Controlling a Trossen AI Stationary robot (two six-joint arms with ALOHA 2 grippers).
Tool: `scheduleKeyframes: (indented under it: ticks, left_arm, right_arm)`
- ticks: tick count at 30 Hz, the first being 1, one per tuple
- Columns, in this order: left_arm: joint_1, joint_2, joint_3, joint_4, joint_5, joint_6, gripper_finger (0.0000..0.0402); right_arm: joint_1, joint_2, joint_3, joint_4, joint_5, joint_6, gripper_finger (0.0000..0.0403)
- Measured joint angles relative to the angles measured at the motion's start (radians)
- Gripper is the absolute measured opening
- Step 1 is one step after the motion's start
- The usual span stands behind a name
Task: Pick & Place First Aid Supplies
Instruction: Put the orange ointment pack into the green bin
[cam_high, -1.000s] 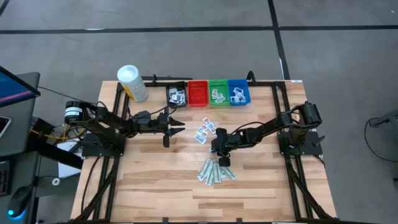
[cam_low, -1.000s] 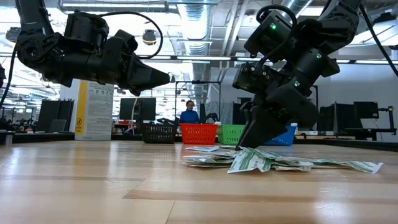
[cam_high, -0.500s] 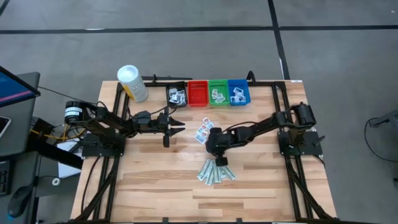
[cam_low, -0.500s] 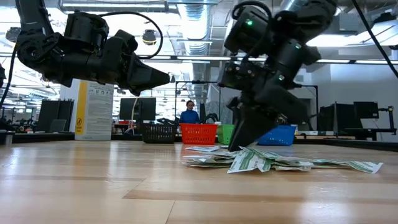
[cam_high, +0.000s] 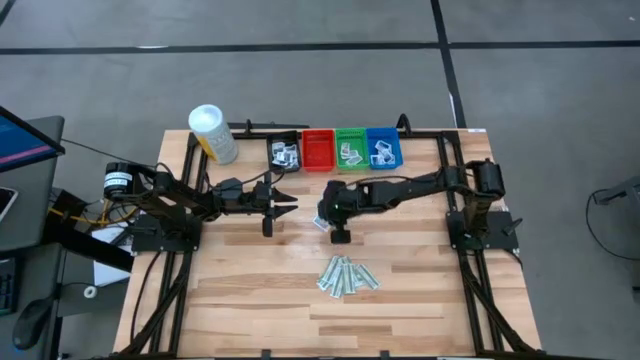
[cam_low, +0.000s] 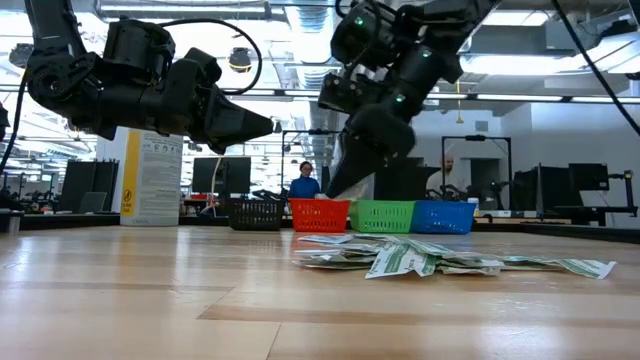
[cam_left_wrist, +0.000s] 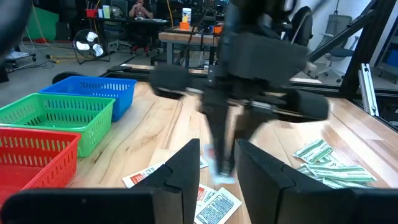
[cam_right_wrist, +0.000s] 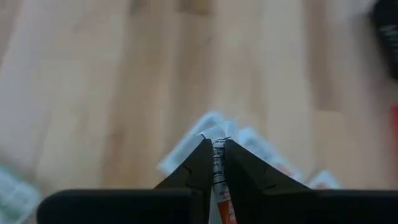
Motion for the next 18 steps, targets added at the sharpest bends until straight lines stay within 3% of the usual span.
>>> scheduleKeyframes:
  ticks: [11, 18]
  left_arm:
    - [0.000, 0.000, 0.000, 0.000, 0.000, 0.000, 0.0102]
    - [0.000, 0.000, 0.000, 0.000, 0.000, 0.000, 0.0102]
  right_arm:
    - [-0.200, -0.001, 0.039, 0.006, 0.169, 0.032, 0.0033]
    - [-0.296, -0.003, 0.083, 0.019, 0.180, 0.140, 0.0028]
